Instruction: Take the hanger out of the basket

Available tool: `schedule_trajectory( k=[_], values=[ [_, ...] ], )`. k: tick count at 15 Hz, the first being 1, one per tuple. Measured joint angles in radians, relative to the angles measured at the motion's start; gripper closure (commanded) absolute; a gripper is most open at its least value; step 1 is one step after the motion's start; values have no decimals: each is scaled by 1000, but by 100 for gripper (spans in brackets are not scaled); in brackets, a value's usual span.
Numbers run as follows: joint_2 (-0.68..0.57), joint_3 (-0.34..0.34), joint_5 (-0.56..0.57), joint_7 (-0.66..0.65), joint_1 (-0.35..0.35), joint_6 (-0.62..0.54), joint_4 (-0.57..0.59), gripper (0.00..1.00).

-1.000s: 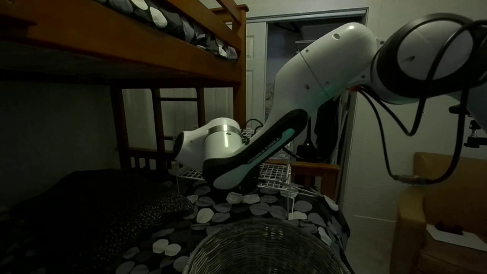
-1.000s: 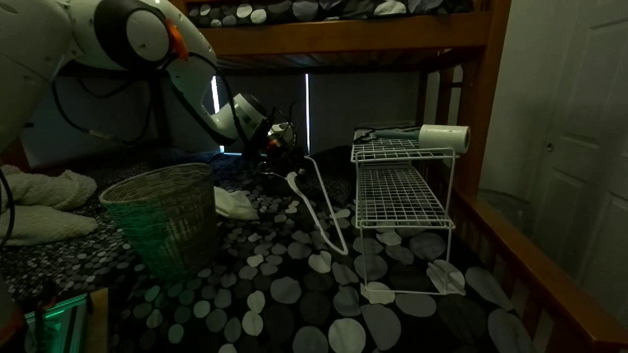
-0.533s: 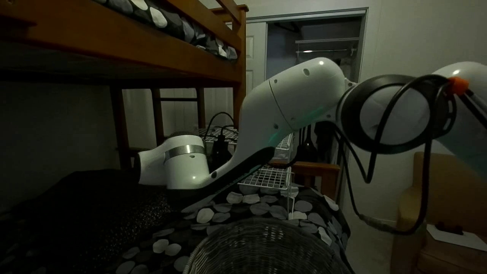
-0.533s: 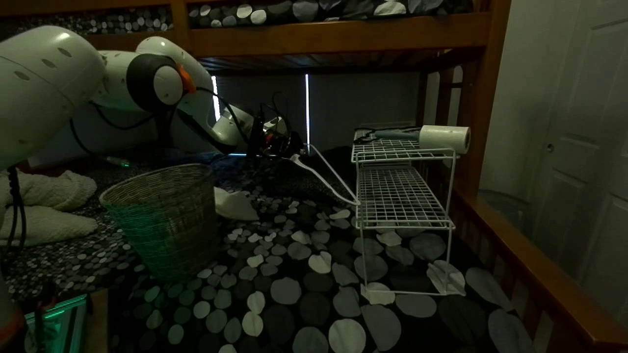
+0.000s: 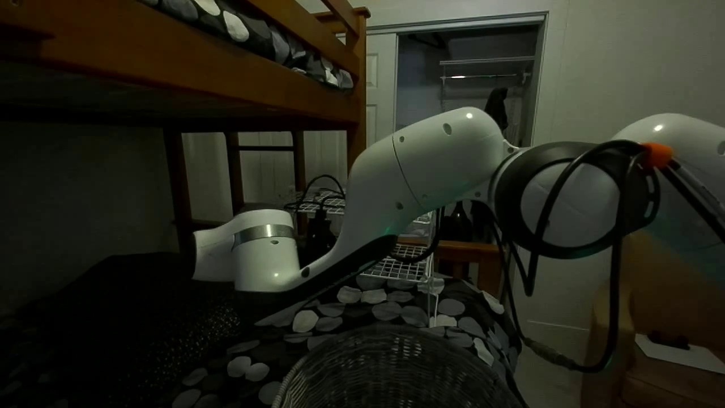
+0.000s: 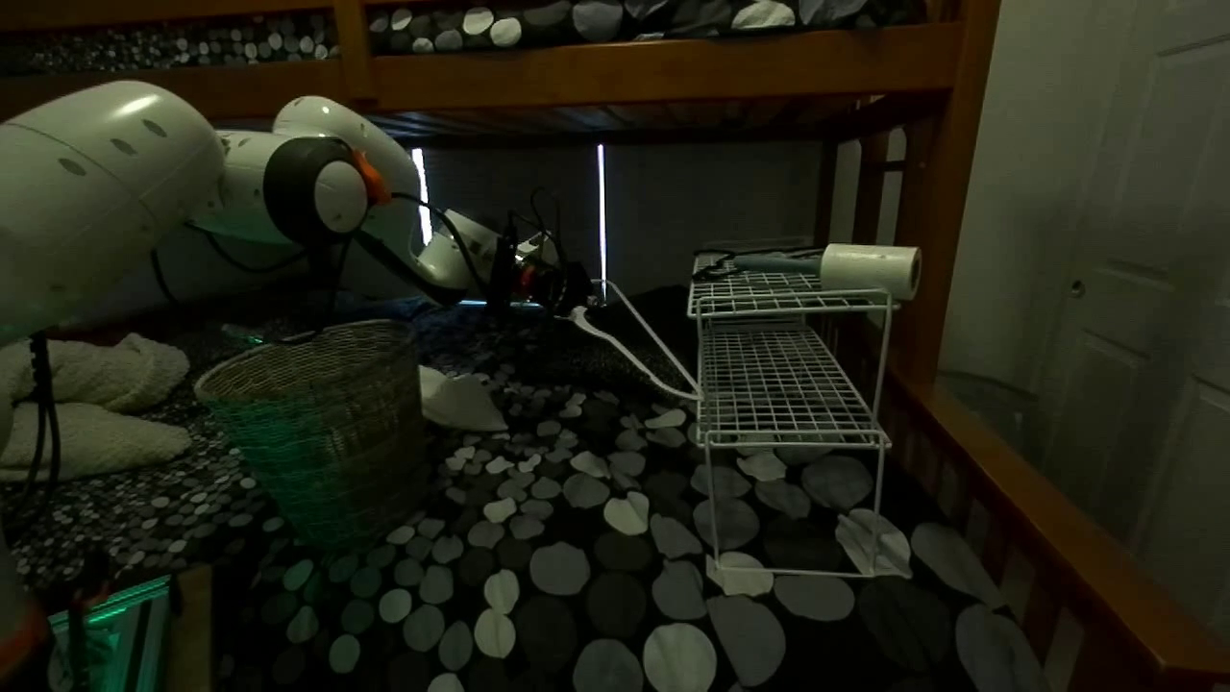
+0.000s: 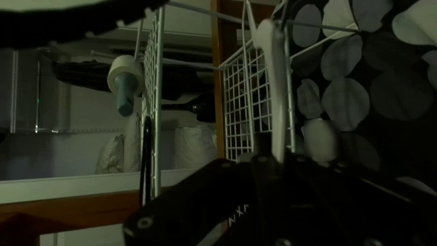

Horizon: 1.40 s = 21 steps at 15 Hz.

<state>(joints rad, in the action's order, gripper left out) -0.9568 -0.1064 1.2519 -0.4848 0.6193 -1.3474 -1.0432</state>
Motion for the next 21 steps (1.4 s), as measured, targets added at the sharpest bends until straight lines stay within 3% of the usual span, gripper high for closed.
schedule_trajectory(
  k=[4,7,11,21],
  values=[
    [-67,7,1,1,65,-12,95,99],
    [-101,79,36,-9,94,5,159,99],
    [-118,155,92,-15,72,2,201,99],
    [-188,231,93,-47,4,5,208,99]
  ],
)
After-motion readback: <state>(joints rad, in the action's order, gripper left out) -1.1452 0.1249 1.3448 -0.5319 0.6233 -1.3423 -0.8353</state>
